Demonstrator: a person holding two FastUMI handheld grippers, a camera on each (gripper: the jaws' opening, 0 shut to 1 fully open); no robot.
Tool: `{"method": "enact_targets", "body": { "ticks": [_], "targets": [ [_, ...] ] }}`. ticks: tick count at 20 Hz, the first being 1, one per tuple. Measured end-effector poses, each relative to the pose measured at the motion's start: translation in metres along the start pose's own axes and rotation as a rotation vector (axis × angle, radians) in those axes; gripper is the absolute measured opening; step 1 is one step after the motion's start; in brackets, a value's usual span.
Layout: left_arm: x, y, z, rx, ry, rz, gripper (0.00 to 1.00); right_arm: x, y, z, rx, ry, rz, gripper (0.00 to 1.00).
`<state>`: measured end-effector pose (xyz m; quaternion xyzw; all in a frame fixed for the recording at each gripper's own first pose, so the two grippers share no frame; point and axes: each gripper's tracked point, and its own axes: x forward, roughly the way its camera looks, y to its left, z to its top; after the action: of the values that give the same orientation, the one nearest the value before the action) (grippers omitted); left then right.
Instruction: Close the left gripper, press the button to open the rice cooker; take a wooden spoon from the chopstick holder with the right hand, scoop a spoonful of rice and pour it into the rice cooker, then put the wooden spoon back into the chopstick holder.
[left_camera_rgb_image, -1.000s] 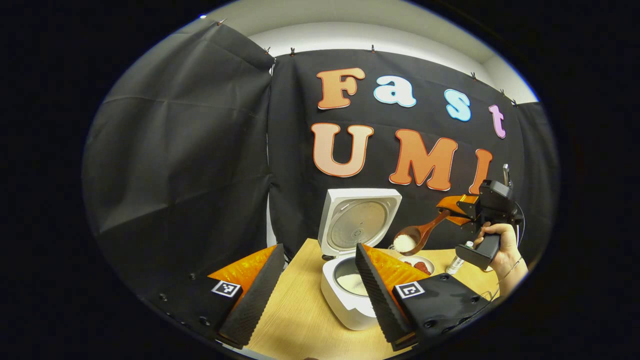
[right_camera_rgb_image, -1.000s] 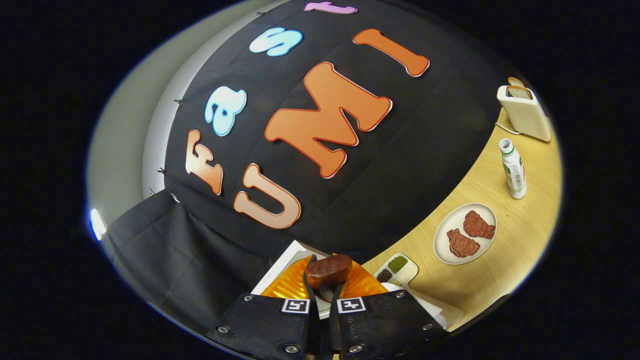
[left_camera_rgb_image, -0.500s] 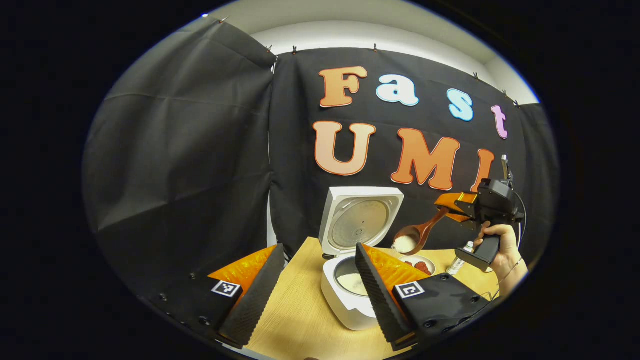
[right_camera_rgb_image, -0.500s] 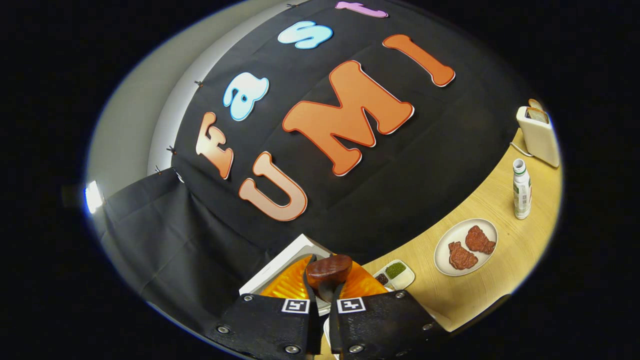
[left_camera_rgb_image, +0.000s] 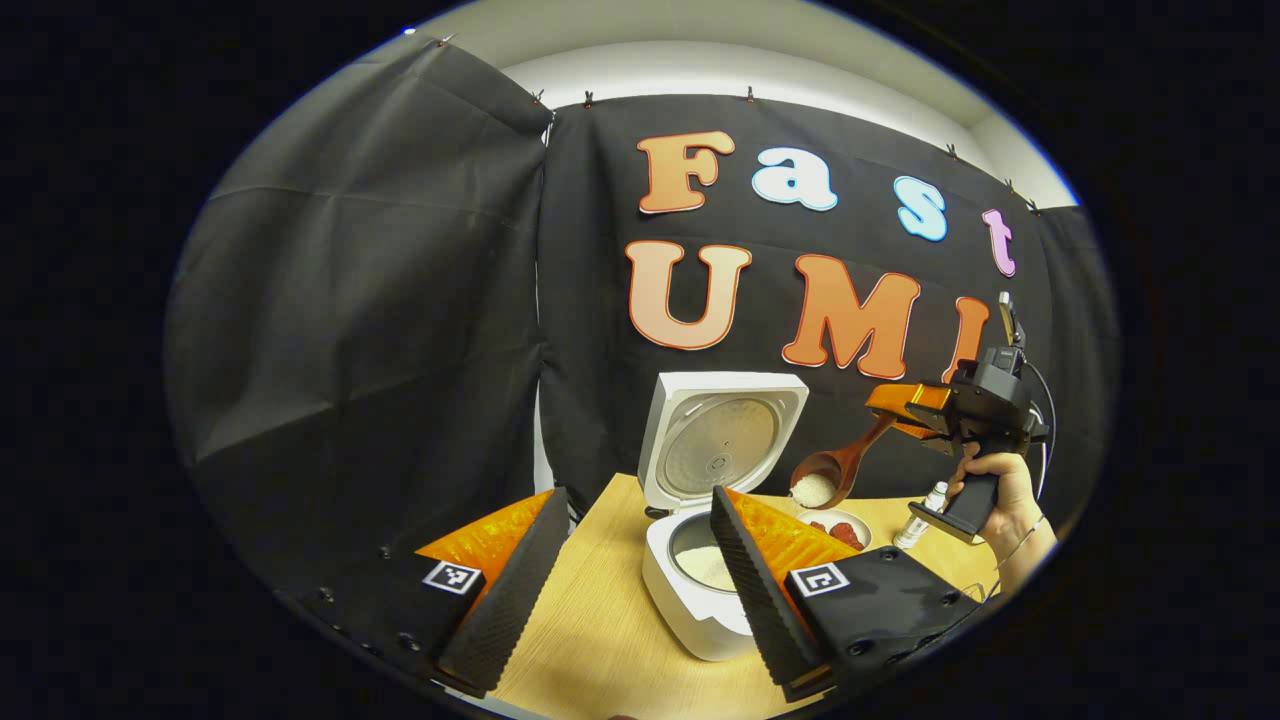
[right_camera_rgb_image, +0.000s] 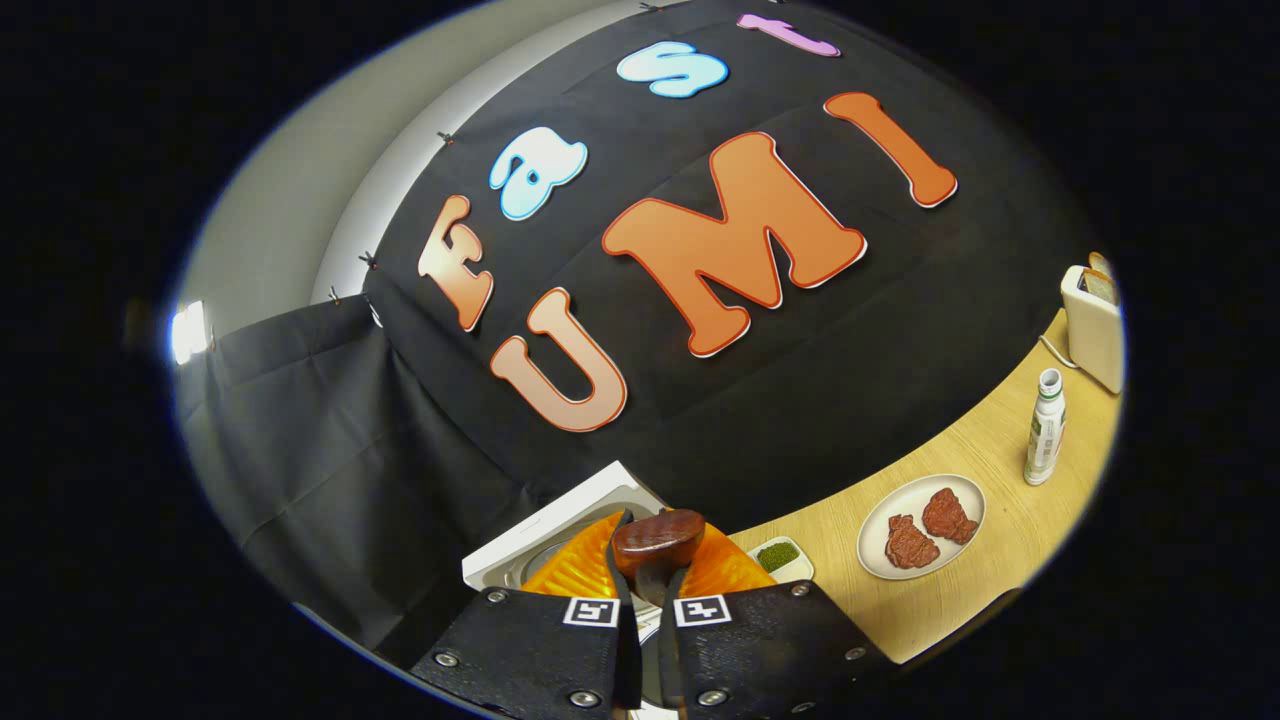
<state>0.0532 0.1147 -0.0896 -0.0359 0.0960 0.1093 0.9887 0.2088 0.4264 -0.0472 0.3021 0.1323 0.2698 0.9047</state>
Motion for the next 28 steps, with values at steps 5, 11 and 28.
{"method": "enact_targets", "body": {
  "ticks": [5,11,28],
  "targets": [
    [0.0,0.001,0.0,0.004,0.003,0.004,0.96,0.0,0.014,-0.005,-0.086,0.0,0.048,0.06],
    [0.0,0.001,-0.001,0.002,0.009,0.01,0.96,-0.002,0.025,-0.014,-0.219,-0.002,0.082,0.06],
    [-0.003,0.002,-0.003,0.01,0.033,0.019,1.0,-0.013,0.044,-0.049,-0.485,0.04,0.176,0.06]
  ]
}}
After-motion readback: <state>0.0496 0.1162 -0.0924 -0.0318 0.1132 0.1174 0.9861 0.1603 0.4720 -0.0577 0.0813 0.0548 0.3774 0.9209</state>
